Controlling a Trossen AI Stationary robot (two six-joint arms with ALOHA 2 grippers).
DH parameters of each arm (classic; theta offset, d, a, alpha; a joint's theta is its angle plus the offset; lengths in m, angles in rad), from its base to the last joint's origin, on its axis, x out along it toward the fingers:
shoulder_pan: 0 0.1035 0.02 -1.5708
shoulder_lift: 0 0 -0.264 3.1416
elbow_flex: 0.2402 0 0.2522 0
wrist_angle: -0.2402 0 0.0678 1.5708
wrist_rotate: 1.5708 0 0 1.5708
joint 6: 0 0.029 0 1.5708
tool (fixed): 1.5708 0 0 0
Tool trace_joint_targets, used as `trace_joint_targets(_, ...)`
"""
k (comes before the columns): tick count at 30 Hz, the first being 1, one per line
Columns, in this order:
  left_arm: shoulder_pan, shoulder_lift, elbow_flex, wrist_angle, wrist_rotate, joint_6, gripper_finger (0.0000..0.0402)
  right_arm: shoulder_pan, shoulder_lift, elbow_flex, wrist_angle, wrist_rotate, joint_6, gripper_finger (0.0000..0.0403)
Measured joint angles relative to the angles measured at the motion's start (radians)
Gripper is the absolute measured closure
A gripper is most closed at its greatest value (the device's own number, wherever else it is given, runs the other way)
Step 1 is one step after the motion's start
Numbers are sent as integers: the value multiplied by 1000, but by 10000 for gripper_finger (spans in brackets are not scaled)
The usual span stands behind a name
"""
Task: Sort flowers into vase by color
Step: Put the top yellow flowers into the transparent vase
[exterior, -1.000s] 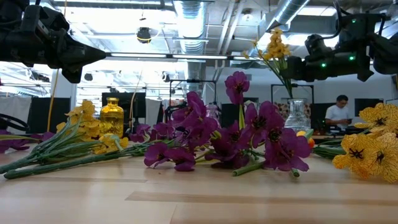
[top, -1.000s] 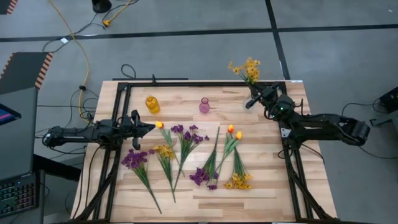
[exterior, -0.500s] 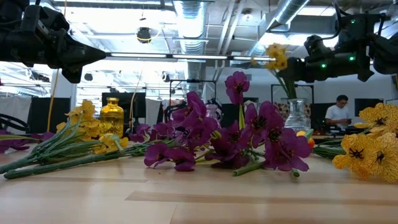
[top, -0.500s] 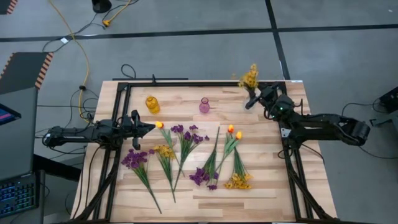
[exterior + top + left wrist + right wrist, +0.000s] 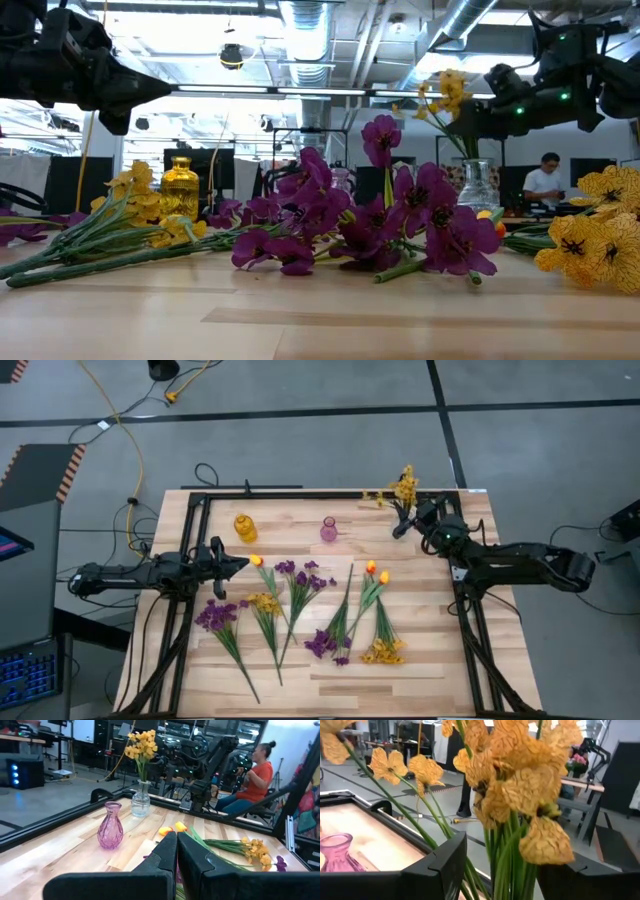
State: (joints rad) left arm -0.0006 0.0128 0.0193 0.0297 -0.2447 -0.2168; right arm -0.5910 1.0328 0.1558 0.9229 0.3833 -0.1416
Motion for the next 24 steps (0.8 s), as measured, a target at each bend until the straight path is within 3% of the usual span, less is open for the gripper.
trace_joint_targets(6, 0, 0, 0, 7, -49, -15, 389, 24, 0, 0, -10, 13, 10, 168)
trace_joint_targets(17, 0, 0, 1, 41, -133, -142, 259, 29, 0, 0, -18, 71, 3, 168)
trace_joint_targets(24, 0, 0, 51, 28, -133, -136, 226, 29, 0, 15, -82, 72, 60, 168)
